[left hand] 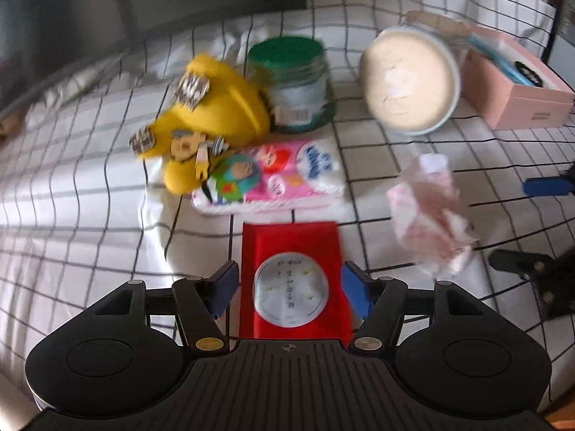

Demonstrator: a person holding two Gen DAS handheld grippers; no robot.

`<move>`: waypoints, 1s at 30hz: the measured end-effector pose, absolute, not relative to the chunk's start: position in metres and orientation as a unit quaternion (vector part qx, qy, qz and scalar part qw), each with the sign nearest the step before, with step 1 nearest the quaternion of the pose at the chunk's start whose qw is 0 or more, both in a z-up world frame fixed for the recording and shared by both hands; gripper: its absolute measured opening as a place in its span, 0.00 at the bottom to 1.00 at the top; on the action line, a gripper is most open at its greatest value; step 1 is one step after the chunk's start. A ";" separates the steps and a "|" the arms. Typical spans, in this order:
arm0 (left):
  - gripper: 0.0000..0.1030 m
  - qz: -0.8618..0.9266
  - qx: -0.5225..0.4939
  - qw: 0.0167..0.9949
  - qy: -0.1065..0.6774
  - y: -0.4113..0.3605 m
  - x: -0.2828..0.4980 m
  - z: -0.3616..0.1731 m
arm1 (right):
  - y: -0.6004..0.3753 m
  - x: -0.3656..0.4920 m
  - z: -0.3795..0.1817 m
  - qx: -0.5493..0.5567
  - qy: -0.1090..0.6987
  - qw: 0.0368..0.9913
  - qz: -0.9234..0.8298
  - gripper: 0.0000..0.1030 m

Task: Organize soft objects
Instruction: 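Grasp the red sachet with the left gripper while the right gripper grasps the crumpled pink tissue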

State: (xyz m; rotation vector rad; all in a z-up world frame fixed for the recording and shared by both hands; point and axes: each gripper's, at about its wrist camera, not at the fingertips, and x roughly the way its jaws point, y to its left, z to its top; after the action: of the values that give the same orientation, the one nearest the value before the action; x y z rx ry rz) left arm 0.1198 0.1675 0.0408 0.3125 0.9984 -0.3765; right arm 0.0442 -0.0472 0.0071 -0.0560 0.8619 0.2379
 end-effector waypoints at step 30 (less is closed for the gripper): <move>0.07 -0.191 0.083 0.873 0.442 0.191 0.101 0.039 | 0.000 0.096 0.030 -0.020 0.444 0.869 0.218 0.26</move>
State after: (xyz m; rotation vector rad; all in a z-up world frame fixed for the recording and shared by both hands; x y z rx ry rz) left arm 0.1014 0.1914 0.0388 0.1739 0.9234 -0.3990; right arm 0.0957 -0.0003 0.0304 -0.0417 0.9281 0.4560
